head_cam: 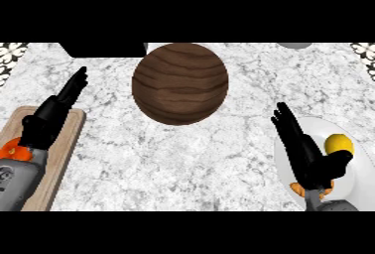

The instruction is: Pick the lemon from the plate and place it in the bowl

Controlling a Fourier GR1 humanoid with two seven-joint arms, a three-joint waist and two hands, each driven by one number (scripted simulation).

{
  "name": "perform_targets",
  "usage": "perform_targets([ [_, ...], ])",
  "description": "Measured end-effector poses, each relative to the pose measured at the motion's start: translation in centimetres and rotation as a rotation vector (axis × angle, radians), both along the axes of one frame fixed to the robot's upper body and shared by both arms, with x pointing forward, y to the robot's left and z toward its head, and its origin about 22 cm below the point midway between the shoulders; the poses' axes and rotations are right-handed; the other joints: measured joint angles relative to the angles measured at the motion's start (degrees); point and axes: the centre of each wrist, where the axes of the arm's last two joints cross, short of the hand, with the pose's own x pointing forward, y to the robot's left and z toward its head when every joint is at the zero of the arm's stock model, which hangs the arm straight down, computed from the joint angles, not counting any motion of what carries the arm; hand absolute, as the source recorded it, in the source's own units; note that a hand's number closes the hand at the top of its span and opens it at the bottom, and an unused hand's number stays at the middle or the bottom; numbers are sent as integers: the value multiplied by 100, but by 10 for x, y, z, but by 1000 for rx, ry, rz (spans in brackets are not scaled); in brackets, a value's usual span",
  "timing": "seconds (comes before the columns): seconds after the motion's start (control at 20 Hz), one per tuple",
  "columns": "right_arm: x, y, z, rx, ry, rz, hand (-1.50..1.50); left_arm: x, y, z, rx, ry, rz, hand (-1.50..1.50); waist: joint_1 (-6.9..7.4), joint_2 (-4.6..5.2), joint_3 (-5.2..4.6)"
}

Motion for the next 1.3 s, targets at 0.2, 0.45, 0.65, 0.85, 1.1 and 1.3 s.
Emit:
perform_targets([
  [0.2,3,-24,5,-99,37,-124,150,-2,-17,-11,-87,7,30,0,59,-24,22],
  [0.45,-2,-90,0,-443,55,-449,-150,-13,-33,-28,-216,37,86,0,-23,-22,-21],
  [0.65,-6,-83,-3,-419,-136,-745,-150,-21,-44,-41,-291,69,116,0,-71,-65,21],
  [0.85,-18,-65,-9,-457,-304,-876,-150,-28,-62,-42,-321,75,112,0,-3,-61,36],
  [1.1,-35,-72,15,-556,-338,-970,-150,-32,-63,-44,-330,79,114,0,43,-49,26],
  [1.3,-47,-76,33,-614,-247,-1007,-150,-35,-72,-42,-333,76,110,0,52,-44,18],
])
